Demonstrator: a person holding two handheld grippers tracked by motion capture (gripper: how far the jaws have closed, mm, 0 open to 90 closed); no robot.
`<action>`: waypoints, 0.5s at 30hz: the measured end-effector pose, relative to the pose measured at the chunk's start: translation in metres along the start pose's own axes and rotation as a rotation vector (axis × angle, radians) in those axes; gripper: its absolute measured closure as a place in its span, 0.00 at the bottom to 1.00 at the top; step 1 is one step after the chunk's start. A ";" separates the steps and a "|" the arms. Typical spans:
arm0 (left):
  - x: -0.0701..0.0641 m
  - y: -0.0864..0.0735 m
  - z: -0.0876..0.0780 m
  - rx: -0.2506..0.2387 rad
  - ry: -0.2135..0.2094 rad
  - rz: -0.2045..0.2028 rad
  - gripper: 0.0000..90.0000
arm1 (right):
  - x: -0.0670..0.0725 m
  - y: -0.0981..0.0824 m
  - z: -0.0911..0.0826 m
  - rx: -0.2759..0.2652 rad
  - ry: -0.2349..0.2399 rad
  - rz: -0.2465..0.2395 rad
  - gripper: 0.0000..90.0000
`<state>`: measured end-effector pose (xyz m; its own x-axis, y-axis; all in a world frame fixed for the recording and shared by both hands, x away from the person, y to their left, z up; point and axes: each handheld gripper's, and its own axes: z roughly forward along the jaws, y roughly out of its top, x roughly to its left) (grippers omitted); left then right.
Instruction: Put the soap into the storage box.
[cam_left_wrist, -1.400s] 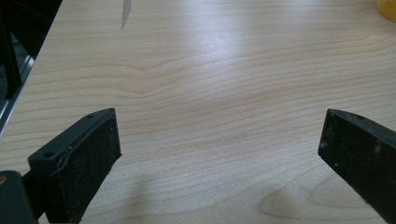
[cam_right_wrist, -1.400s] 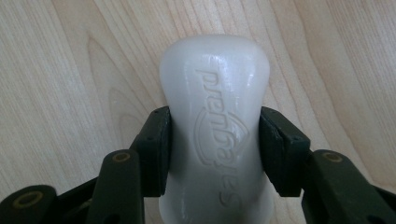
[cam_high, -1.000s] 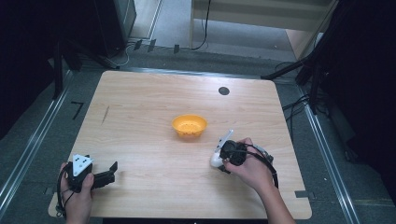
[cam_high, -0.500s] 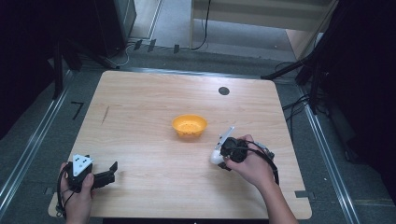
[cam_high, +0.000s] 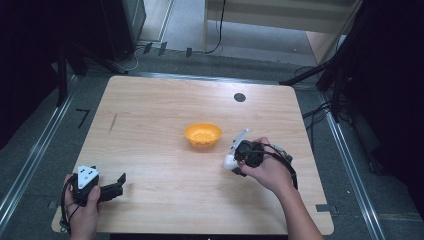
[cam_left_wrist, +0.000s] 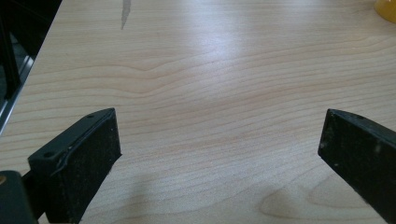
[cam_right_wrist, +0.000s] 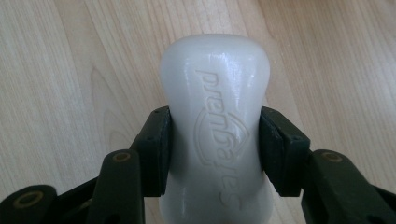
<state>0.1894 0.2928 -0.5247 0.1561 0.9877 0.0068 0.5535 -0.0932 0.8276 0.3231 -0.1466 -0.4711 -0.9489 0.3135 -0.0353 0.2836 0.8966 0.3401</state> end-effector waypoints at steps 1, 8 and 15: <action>0.000 0.000 0.000 0.000 0.000 0.000 0.00 | 0.000 0.000 0.000 0.000 0.000 0.000 0.56; 0.000 0.000 0.000 -0.001 -0.001 -0.001 0.00 | -0.005 0.011 -0.004 0.004 -0.001 -0.026 0.56; 0.000 0.000 0.000 -0.002 -0.001 0.000 0.00 | -0.010 0.019 -0.005 0.003 -0.002 -0.045 0.56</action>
<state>0.1894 0.2931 -0.5247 0.1571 0.9876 0.0056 0.5522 -0.0925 0.8285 0.3369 -0.1342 -0.4596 -0.9605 0.2735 -0.0525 0.2409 0.9107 0.3355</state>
